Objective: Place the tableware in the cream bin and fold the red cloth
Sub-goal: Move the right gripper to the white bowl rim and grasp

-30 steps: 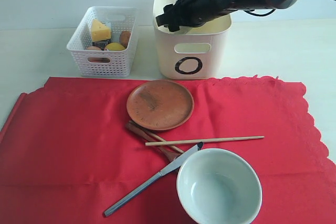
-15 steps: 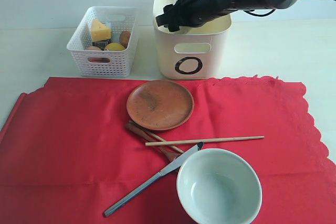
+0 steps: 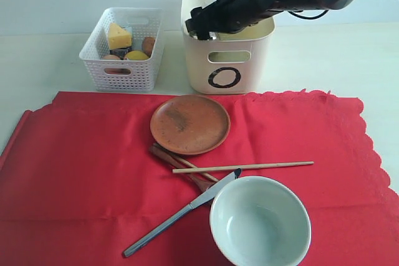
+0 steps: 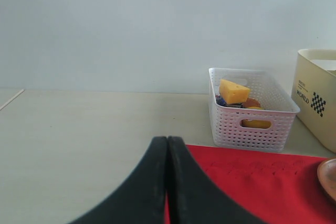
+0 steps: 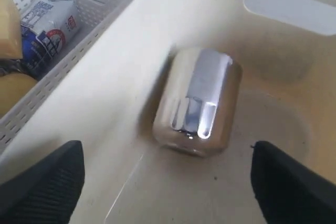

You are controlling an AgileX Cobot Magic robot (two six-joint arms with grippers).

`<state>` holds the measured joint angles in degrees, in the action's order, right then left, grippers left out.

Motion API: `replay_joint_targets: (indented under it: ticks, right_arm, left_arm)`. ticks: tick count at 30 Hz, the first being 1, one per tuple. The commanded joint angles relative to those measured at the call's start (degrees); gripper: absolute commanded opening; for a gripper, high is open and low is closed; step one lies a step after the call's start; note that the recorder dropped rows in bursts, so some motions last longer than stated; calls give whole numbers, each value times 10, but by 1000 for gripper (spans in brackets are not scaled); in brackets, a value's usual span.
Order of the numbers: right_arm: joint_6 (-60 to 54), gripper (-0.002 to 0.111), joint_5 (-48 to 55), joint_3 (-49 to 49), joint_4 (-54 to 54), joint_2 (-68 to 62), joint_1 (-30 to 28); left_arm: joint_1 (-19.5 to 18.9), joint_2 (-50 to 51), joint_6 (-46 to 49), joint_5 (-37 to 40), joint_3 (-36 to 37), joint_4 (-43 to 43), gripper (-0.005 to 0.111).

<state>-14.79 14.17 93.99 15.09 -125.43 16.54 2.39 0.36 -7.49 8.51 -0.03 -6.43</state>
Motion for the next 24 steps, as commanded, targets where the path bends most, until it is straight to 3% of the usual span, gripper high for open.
replay_joint_targets:
  ticks: [1, 7, 15, 22, 24]
  right_arm:
    - [-2, 82, 17, 4, -9, 29, -2]
    - [-2, 82, 68, 4, -9, 94, -2]
    - [-8, 82, 243, 4, -58, 221, -2]
    - [-246, 82, 558, 0, 17, 214, -2]
    - [-271, 82, 558, -22, 50, 207, -2]
  left_arm:
    - [-1, -4, -1, -3, 0, 1, 1]
    - [-1, -4, 0, -3, 0, 1, 1]
    - [-1, -4, -1, -3, 0, 1, 1]
    - [-1, -4, -2, -3, 0, 1, 1]
    - [-1, -4, -2, -3, 0, 1, 1]
